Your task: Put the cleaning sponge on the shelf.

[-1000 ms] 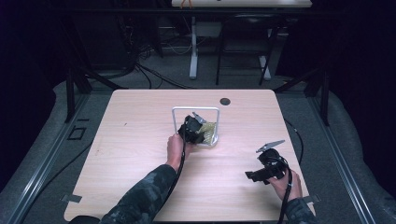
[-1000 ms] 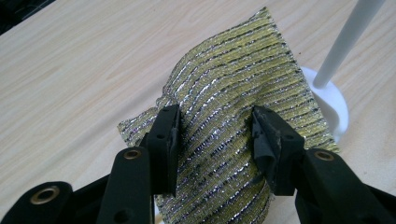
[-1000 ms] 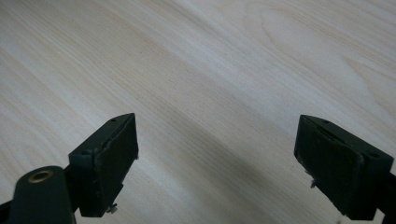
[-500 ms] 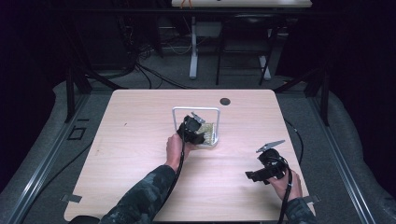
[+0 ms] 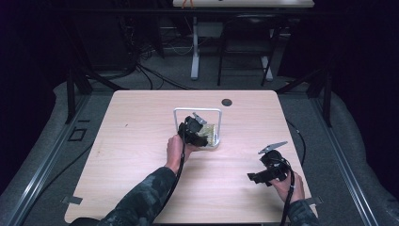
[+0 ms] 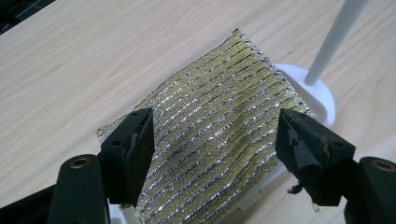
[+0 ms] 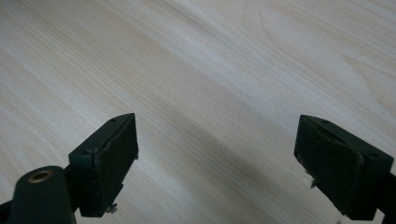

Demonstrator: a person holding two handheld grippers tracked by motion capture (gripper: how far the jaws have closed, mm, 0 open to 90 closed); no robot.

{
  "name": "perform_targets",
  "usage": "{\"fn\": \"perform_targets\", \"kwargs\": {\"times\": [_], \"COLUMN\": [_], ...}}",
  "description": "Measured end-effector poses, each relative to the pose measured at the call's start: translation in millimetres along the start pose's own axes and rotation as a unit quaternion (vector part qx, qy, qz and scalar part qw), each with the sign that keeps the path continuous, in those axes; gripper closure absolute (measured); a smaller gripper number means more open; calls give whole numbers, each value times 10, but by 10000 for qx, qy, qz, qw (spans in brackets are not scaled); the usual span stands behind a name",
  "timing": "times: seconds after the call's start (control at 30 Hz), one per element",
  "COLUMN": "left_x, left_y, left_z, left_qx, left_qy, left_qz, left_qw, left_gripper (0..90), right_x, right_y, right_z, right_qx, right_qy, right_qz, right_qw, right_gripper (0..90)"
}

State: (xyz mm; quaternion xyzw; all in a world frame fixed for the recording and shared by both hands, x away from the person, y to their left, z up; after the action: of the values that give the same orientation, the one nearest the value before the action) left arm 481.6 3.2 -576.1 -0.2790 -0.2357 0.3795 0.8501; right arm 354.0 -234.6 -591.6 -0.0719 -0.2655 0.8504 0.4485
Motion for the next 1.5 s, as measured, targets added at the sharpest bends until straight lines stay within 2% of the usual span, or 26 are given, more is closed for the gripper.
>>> {"fn": "perform_targets", "kwargs": {"times": [0.23,0.37,0.53,0.7,0.9,0.97,1.13,1.3,1.5], "left_x": [33,8,-59,-87,-72,-52,22,146,281], "left_y": [-28,-30,-50,-38,16,41,130,295,574], "left_z": [195,292,454,607,780,831,979,1109,1227], "left_qx": [-90,-129,-184,-169,-107,-72,-67,9,125], "left_qy": [133,215,318,443,495,492,465,364,295], "left_qz": [-68,-100,-215,-279,-358,-394,-437,-457,-286], "left_qw": [9998,9996,9991,9985,9981,9980,9979,9983,9991], "left_gripper": [224,194,159,146,105,94,74,60,38], "right_x": [-10,-27,9,2,4,6,-12,-8,-11], "right_y": [22,-4,-31,-34,-27,-30,-19,-18,-8], "right_z": [-5,14,0,6,11,17,24,24,13], "right_qx": [-42,-108,-78,-99,-54,-89,-69,-43,-4], "right_qy": [-48,-25,-16,17,59,52,92,110,140], "right_qz": [-42,-76,5,-13,36,-30,12,-1,54], "right_qw": [10000,9999,10000,9999,10000,9999,9999,9999,9999], "right_gripper": [130,129,129,130,131,131,131,132,133]}}
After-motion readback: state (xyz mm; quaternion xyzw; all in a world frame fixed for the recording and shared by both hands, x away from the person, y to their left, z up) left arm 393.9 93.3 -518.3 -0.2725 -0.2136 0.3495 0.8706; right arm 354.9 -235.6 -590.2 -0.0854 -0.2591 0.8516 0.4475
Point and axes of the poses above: each handheld gripper's, and its own axes: z roughly backward along the jaws, y roughly out of its underside, x roughly to its left, the point moved 7 cm from there along -z, roughly forward along the jaws, and after that the axes turned 2 degrees about -y, right-handed, at the moved point
